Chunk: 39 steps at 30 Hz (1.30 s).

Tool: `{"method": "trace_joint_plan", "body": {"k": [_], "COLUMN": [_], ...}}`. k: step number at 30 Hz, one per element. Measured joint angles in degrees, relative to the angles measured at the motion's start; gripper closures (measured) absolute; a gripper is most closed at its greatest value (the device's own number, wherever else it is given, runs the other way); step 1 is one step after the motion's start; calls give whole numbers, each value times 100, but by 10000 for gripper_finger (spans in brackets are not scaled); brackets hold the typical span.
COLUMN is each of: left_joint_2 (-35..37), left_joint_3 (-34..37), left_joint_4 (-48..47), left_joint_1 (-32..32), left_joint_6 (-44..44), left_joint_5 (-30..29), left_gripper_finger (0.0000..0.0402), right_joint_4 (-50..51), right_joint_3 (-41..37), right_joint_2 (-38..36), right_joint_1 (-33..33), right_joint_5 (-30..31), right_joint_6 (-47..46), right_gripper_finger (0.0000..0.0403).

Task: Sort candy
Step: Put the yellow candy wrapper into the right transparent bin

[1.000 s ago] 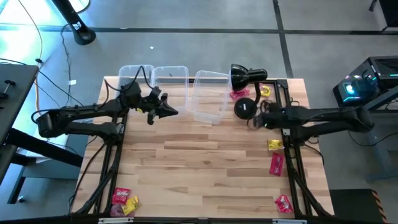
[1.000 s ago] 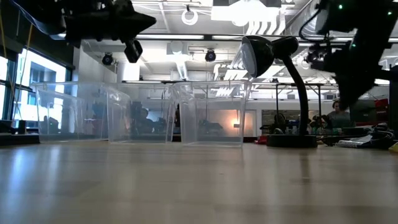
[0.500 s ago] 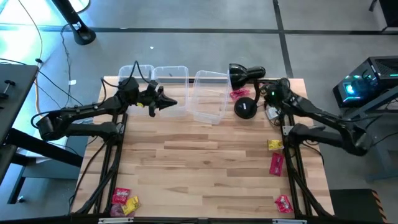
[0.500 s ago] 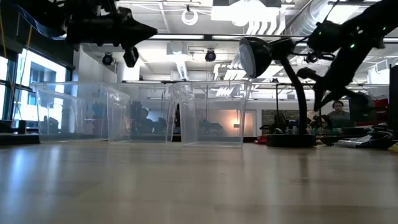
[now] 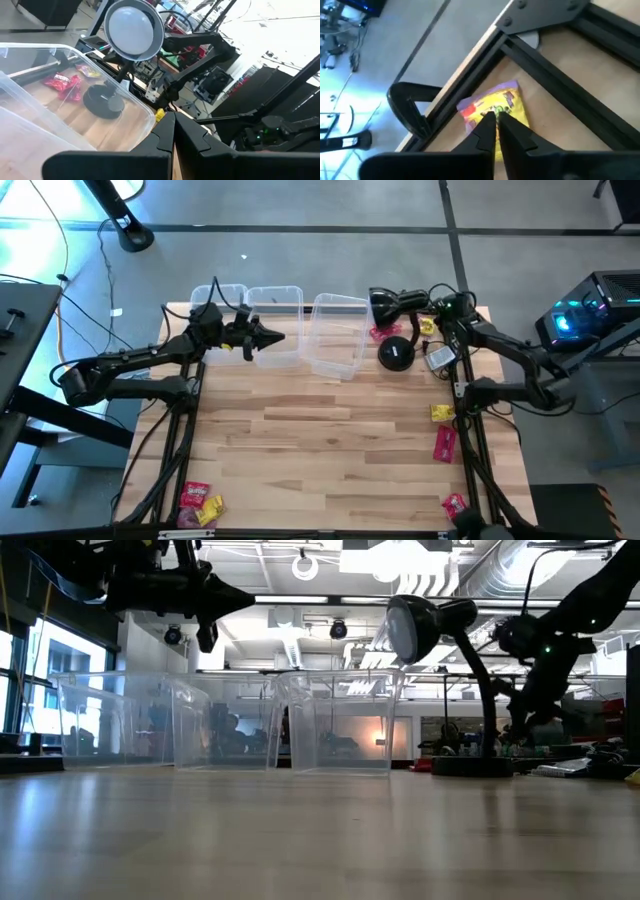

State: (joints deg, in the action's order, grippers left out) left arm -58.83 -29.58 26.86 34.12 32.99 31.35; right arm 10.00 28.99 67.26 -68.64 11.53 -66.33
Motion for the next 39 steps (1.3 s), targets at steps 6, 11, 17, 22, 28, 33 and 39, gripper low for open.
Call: {"method": "trace_joint_plan", "body": {"k": [6,11,17,22,28,33,39], "left_joint_2": [0,0,0,0,0,0,0], "left_joint_3": [0,0,0,1,0,1,2], "left_joint_4": [8,45,26,28,26,4,-4], "left_joint_1": [-1,-1,-1,-1,-1,-1,1], "left_joint_6": [133,135,133,133,133,211,366], "left_joint_5": [-2,1,7,41,562,958,1797], "left_gripper_finger": [402,402,401,402,401,402,402], "right_joint_4": [140,434,505,-369,-912,149,2755], "right_joint_3": [146,295,462,593,1068,2167,3456], "right_joint_2": [24,-15,-27,-5,395,1334,2368], "right_joint_1": [2,83,488,861,918,796,470], "right_joint_5": [1,-413,-454,-103,-72,-83,2], "right_joint_6": [-370,-111,72,43,265,920,824], "right_gripper_finger": [346,323,307,306,306,306,306]}}
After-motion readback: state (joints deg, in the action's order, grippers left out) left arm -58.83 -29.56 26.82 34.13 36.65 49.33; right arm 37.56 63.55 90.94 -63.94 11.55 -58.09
